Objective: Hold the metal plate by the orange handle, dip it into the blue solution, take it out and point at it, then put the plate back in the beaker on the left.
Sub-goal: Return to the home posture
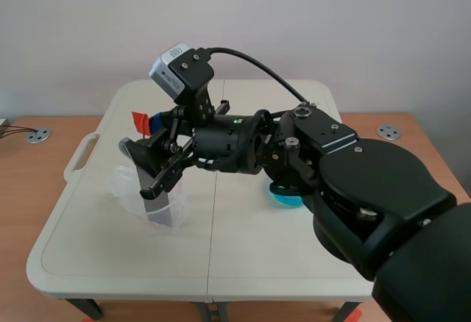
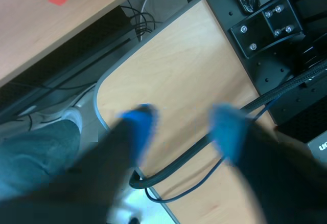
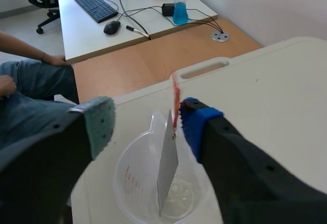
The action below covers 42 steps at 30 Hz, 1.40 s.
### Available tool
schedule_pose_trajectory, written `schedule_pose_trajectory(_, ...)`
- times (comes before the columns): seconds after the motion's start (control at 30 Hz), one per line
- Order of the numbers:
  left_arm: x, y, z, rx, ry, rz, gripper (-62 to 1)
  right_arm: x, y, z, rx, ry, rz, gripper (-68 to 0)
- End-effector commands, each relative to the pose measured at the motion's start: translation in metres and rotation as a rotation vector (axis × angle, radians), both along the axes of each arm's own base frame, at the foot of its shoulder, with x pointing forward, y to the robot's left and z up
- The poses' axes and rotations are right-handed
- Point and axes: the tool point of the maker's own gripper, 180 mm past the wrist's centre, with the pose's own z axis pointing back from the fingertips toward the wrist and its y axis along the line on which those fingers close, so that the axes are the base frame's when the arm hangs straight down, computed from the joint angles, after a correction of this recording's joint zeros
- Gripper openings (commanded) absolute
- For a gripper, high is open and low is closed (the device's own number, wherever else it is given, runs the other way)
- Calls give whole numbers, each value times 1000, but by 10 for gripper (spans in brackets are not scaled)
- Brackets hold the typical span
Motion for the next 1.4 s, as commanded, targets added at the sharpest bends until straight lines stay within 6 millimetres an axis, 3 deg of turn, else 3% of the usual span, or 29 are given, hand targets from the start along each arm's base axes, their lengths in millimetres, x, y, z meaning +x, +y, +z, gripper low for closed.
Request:
schedule_pose_trajectory(0.0, 0, -2, 3, -14, -10, -1, -26, 10, 2, 19, 54, -29, -22, -268)
schedule_pose_trajectory(0.03, 1, -3, 4, -17, -14, 0, 14, 12, 0, 20, 60, -27, -35, -234)
schedule_pose_trajectory(0.13, 2, -4, 5, -24, -25, 1, 14, 23, -7, 24, 81, -21, -88, -164)
schedule_pose_trajectory(0.27, 2, -4, 5, -24, -25, 1, 14, 38, -23, 30, 117, -11, -157, -7)
schedule_pose_trajectory(0.43, 2, -4, 5, -24, -25, 1, 14, 52, -41, 33, 132, -4, -214, -10)
schedule_pose_trajectory(0.7, 7, -5, 7, -34, -36, 6, 14, 56, -75, 45, 156, -25, -254, -10)
schedule_pose_trajectory(0.93, 59, 21, 34, -6, -185, 105, 14, 37, -107, 56, 87, -78, -277, -10)
schedule_pose_trajectory(1.1, 103, 45, 74, 65, -335, 125, 14, 20, -132, 63, 61, -86, -287, -10)
schedule_pose_trajectory(1.37, 167, 31, 157, 57, -607, 77, 14, 1, -176, 61, 17, -70, -358, -10)
